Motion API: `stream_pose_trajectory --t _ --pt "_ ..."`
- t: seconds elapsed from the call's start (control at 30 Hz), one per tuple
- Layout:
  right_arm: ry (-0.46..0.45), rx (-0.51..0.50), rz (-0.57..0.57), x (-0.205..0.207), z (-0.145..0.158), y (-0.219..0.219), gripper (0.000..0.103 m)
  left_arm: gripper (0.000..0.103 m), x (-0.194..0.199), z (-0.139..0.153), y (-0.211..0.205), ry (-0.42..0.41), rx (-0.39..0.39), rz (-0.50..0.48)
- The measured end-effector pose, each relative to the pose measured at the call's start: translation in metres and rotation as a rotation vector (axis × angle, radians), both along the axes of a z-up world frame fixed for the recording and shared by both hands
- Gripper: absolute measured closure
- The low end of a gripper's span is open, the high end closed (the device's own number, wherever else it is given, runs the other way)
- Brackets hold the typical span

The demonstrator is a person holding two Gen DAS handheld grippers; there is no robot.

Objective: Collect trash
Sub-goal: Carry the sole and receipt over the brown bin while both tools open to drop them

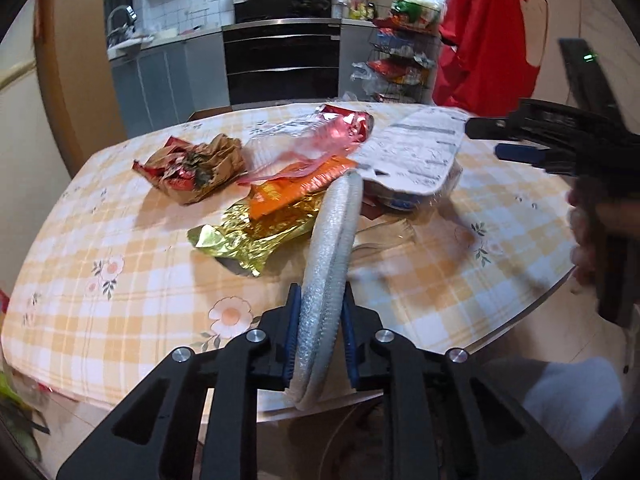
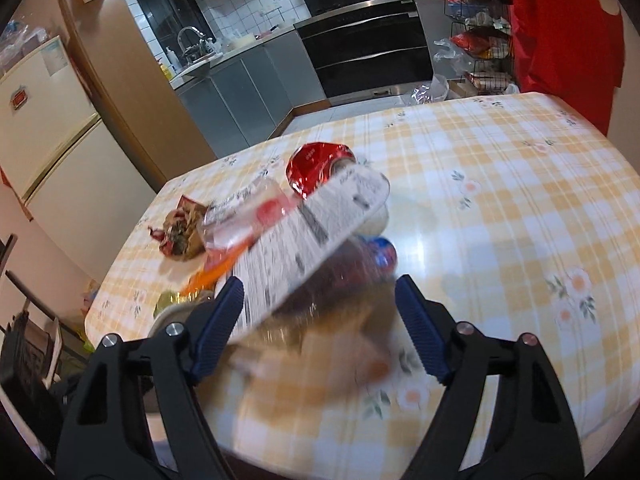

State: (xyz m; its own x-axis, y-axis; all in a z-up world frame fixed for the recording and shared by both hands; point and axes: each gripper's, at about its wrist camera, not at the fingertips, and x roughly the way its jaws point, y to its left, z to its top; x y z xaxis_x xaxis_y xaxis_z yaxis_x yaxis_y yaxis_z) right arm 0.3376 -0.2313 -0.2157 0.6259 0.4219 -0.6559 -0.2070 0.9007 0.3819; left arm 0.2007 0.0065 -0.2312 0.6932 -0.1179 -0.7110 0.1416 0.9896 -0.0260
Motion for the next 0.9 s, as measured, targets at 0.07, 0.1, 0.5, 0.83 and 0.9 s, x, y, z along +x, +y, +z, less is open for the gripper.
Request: stream_pose_trajectory --t 0.07,0.1,0.5,0.83,0.9 --pt "0.011 0.015 -0.017 0.013 -0.002 0.000 0.032 0.084 -0.003 0.002 0.006 0.000 -0.022 0.017" --pt "0.022 0.025 -0.029 0.020 -0.004 0.000 0.034 0.084 -0.005 0.003 0.009 -0.001 -0.033 0.024" --pt "-0.051 0.081 -0.053 0.021 0.025 0.005 0.094 0.086 -0.018 0.017 0.026 -0.032 -0.106 0.055" --pt "-0.218 0.000 -0.032 -0.016 0.084 0.003 0.098 0.086 -0.028 0.034 0.025 -0.061 -0.124 0.055" --pt "-0.233 -0.004 -0.027 -0.026 0.092 0.001 0.098 0.086 -0.032 0.040 0.025 -0.072 -0.126 0.054"
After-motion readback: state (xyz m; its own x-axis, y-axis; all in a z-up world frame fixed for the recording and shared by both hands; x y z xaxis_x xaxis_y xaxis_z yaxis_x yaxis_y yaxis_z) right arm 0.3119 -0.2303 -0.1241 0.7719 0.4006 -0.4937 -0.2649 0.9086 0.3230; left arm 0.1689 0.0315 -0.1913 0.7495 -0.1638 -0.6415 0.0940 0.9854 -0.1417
